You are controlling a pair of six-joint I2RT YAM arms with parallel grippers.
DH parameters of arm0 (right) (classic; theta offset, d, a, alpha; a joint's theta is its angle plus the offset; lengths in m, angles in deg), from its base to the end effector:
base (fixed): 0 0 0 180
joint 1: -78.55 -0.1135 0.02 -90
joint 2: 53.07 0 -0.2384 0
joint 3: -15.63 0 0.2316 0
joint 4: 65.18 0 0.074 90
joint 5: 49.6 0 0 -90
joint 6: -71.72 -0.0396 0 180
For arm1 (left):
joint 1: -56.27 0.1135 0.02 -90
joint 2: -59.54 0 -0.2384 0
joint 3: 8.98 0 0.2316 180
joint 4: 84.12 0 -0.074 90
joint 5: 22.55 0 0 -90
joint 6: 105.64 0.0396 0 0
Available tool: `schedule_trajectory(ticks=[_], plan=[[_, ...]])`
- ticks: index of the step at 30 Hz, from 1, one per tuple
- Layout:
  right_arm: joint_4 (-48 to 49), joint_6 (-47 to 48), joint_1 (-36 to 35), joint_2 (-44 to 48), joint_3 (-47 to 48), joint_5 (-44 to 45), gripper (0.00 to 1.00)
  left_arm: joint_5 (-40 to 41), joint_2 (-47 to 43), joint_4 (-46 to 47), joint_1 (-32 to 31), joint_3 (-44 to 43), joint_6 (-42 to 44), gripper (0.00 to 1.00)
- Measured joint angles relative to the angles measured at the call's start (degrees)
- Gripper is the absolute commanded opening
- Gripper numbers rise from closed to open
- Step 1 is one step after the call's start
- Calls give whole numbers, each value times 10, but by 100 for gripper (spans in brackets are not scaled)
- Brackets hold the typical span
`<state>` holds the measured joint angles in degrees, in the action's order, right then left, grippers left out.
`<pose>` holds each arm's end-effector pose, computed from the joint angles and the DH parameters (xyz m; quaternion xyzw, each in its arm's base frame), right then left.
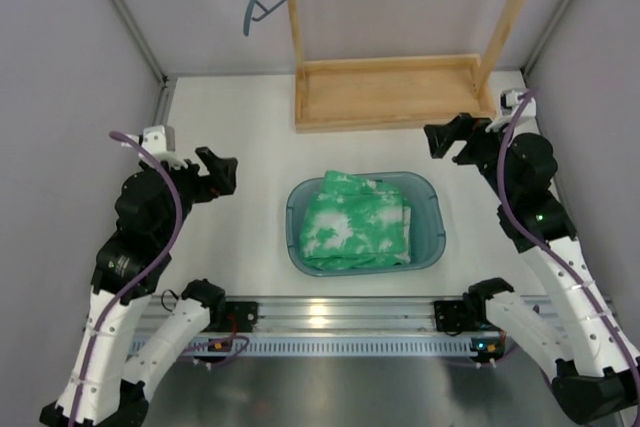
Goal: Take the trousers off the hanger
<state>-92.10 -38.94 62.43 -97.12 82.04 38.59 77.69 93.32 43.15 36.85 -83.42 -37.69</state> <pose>0.1688 0.0501 0.3583 0.0184 0.7344 0.2250 0.6400 0.1042 -0.0293 0.3733 -0.0739 0.7729 -0.1569 0.6103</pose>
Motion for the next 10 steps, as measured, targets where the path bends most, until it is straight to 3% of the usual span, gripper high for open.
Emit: schedule_trajectory(ticks=[10], plan=[[-12,0,0,10,0,7,99,-8,28,-2,0,-5,-1,97]])
